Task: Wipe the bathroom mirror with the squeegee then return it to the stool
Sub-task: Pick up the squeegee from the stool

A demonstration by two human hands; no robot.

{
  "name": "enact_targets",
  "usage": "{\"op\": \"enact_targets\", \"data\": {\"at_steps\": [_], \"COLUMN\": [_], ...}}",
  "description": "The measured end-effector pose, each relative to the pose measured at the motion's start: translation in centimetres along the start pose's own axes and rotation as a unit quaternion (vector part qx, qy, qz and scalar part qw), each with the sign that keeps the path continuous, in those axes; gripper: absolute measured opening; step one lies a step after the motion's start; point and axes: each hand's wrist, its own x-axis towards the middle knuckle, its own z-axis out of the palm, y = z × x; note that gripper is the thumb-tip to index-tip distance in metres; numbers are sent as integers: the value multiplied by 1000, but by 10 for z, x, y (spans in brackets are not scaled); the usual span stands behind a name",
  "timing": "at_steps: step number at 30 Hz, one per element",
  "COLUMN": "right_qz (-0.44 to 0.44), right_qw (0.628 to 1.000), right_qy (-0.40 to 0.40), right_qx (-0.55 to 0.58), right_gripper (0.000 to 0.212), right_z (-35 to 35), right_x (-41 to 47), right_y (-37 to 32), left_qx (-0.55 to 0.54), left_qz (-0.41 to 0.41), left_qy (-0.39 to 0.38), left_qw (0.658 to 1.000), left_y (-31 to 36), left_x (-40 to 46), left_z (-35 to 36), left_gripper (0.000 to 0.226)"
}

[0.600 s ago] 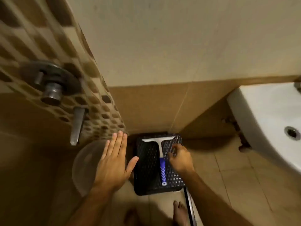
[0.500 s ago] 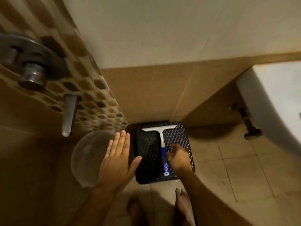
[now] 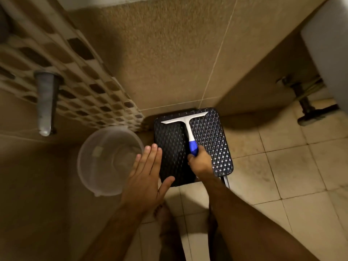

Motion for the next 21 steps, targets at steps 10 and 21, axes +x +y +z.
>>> {"op": "enact_targets", "data": {"at_steps": [10,21], "right_qz": [-96,-306], "right_qw": [982,879], "right_qy": [122,310], "right_qx": [103,193], "right_gripper": [14,8], "right_z": [-101,-255], "right_x": [-119,-256], "right_y": [-78,-200], "left_qx": [19,-40], "left_qz": [20,173], "left_qy": [74,273], "left_qw": [997,946], "left_y": [33,98], "left_x": [29,81], "left_z": [-142,-347], "left_gripper": [75,71]}}
